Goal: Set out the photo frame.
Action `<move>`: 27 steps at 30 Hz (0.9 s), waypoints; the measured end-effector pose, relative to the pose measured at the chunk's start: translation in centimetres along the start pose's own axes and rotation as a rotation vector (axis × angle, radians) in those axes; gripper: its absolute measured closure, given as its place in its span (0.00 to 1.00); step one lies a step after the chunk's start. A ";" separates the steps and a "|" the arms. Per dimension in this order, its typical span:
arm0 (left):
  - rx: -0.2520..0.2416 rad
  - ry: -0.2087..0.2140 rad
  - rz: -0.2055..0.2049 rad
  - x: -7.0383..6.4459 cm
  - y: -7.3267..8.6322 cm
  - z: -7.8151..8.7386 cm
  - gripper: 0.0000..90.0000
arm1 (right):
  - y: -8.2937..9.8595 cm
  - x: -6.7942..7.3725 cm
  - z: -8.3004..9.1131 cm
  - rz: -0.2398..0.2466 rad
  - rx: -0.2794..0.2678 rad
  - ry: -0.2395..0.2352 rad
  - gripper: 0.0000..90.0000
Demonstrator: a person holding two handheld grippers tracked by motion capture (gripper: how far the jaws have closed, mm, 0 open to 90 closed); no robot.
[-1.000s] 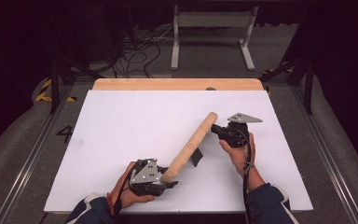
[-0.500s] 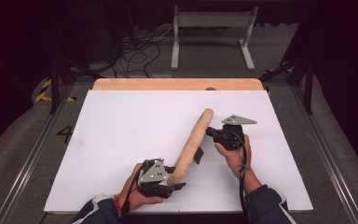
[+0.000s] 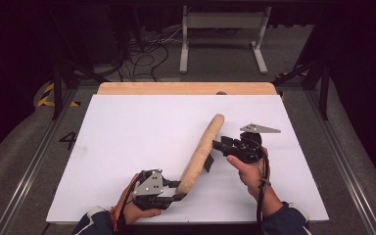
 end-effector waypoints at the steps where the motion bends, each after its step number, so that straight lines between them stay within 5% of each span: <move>1: 0.003 -0.002 -0.004 0.0 -0.1 -0.1 0.71 | 0.0 0.3 0.0 -0.006 0.010 0.009 0.58; 7: 0.004 0.010 -0.007 0.0 -0.3 -0.7 0.71 | -0.8 0.8 0.4 -0.042 0.019 -0.012 0.51; 12: 0.005 0.021 -0.013 -0.1 -0.6 -1.5 0.71 | -0.7 2.2 -0.6 -0.001 0.093 -0.033 0.44; 20: -0.012 0.031 0.003 0.1 -1.0 -2.7 0.67 | -1.1 3.0 -2.2 0.008 0.159 0.021 0.33; 27: -0.016 0.036 -0.010 -0.2 -1.7 -4.2 0.64 | -1.4 2.9 -4.2 -0.019 0.243 0.043 0.35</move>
Point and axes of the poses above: each handheld gripper's, and its own axes: z roughly backward along the jaws, y roughly out of its underside, x roughly to its left, the point moved 1 cm from there along -z, roughly forward along the jaws, and after that the axes turned 12 degrees about y, right-handed, at the moved point
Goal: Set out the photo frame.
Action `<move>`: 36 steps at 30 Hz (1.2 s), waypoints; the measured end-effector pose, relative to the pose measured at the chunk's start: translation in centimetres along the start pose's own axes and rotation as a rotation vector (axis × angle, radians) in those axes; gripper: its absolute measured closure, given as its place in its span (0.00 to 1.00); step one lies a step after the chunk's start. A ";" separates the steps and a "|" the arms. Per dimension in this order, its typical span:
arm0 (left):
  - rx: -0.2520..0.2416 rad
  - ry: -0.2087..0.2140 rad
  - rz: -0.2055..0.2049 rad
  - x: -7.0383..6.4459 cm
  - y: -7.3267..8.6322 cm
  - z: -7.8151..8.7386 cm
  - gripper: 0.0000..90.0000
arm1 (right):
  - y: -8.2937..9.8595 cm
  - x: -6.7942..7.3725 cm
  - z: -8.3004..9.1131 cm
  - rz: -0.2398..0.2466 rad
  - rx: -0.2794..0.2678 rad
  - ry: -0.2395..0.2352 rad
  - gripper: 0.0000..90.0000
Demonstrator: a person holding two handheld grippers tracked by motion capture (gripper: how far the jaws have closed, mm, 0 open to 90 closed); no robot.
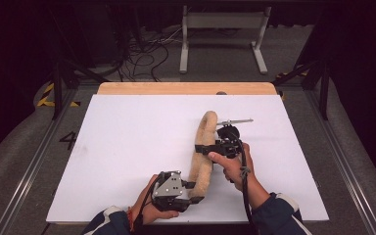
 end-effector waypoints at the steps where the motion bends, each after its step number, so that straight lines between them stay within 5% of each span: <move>1: 0.000 0.000 0.000 0.0 0.0 0.0 0.63 | -0.1 0.1 -0.2 0.001 0.018 0.008 0.35; 7: 0.033 0.012 -0.005 -0.1 0.2 0.6 0.61 | -0.4 -0.1 -0.2 0.019 0.042 0.016 0.41; 11: 0.038 -0.006 0.013 0.2 0.9 3.2 0.58 | -0.7 0.1 0.2 0.067 0.066 0.024 0.49; 15: 0.007 -0.059 0.079 1.1 2.3 6.7 0.55 | -1.3 0.2 0.8 0.151 0.094 0.035 0.64; 23: -0.005 -0.189 0.169 1.7 5.7 12.3 0.52 | -2.3 0.3 0.6 0.250 0.138 0.045 0.67; 31: 0.005 -0.257 0.240 2.0 8.1 15.1 0.51 | -2.9 0.4 0.5 0.308 0.149 0.030 0.71; 32: 0.012 -0.269 0.251 2.0 8.4 15.4 0.51 | -3.2 0.7 0.6 0.359 0.151 0.025 0.72; 36: 0.010 -0.281 0.279 2.0 9.6 16.5 0.50 | -3.7 0.9 0.9 0.413 0.158 0.004 0.72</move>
Point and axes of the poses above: each handheld gripper's, and its own axes: z roughly backward along the jaws, y roughly out of its underside, x roughly to its left, the point moved 1 cm from there along -z, roughly forward along the jaws, and after that the axes turned 12 degrees about y, right-handed, at the moved point
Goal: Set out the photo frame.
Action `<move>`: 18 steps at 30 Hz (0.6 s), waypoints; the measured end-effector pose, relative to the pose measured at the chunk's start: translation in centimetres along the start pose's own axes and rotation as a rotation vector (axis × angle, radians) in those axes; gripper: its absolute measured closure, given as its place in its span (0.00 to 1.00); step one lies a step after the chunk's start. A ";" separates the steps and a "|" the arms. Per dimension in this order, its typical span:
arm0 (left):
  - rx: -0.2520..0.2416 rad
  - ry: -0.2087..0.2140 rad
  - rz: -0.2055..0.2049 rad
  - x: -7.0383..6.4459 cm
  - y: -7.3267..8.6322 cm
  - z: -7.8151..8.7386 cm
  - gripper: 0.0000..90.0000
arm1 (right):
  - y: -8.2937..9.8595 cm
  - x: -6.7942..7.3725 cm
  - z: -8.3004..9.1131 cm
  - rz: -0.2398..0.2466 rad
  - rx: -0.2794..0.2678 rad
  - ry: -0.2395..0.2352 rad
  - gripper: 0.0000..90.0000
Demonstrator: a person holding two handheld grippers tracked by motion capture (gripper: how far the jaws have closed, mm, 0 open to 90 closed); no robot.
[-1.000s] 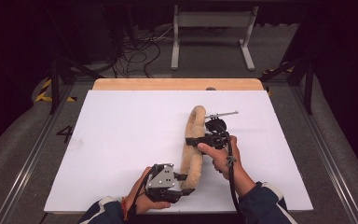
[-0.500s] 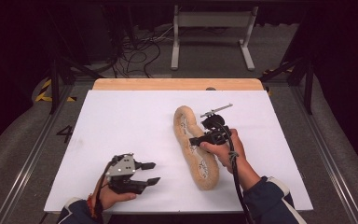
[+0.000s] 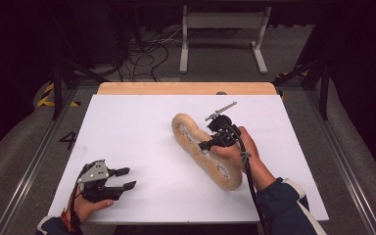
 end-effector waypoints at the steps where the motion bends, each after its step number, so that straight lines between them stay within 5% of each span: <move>1: -0.007 -0.001 0.002 0.1 0.1 0.1 0.50 | -0.3 0.1 0.3 0.049 -0.008 -0.017 0.72; 6: -0.006 0.008 0.003 0.0 0.1 0.2 0.50 | -0.7 0.8 0.7 0.128 -0.010 -0.090 0.72; 14: 0.015 0.035 -0.009 -0.3 0.0 -0.7 0.49 | -0.5 2.5 0.1 0.345 0.054 -0.136 0.72; 18: 0.028 0.037 -0.013 -0.2 -0.2 -1.3 0.46 | -0.2 2.3 -0.1 0.370 0.052 -0.126 0.71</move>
Point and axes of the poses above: each handheld gripper's, and its own axes: z roughly backward along the jaws, y roughly out of its underside, x roughly to its left, the point moved 1 cm from there along -z, roughly forward along the jaws, and after that the axes turned 12 degrees about y, right-handed, at the moved point
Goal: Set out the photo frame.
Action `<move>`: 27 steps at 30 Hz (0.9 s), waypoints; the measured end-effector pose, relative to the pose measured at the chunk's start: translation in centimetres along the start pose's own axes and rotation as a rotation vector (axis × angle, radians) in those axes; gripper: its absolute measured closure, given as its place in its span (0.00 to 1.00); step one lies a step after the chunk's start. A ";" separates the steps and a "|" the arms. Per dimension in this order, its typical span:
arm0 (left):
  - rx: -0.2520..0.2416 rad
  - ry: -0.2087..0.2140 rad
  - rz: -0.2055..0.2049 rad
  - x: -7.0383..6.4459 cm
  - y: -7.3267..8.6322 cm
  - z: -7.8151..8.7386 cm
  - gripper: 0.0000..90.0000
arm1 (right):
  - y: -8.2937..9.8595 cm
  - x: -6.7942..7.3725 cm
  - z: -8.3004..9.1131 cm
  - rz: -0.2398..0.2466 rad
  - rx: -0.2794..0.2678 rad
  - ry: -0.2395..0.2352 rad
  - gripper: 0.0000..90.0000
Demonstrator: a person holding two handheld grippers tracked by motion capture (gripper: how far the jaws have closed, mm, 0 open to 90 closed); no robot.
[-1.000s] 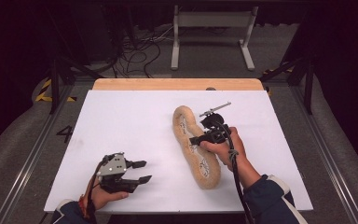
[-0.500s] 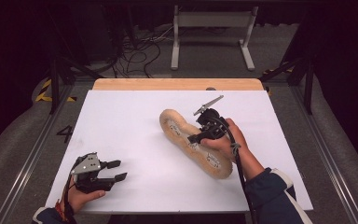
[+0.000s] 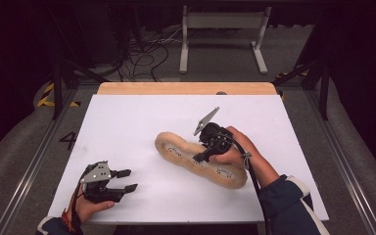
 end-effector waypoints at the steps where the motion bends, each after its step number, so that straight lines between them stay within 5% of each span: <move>1: 0.009 -0.006 0.001 0.1 -0.2 -0.4 0.44 | 0.2 -0.1 -0.1 0.003 0.007 0.005 0.71; 10: 0.019 -0.025 -0.015 0.9 -1.1 -1.3 0.41 | 0.8 -0.5 0.1 -0.041 -0.035 0.022 0.66; 13: 0.012 -0.032 -0.019 1.4 -1.7 -1.5 0.38 | 1.1 -0.8 0.9 -0.089 -0.086 0.050 0.62; 19: 0.029 -0.055 -0.081 2.5 -4.1 -2.6 0.34 | 2.8 -0.7 2.3 -0.140 -0.157 0.101 0.61; 27: 0.023 -0.058 -0.081 5.0 -7.0 -5.3 0.25 | 5.9 -0.2 4.7 -0.194 -0.270 0.171 0.57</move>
Point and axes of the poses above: each handheld gripper's, and its own axes: z roughly backward along the jaws, y roughly out of its underside, x roughly to its left, the point moved 1 cm from there along -z, roughly forward along the jaws, and after that the axes turned 12 degrees about y, right-handed, at the moved point
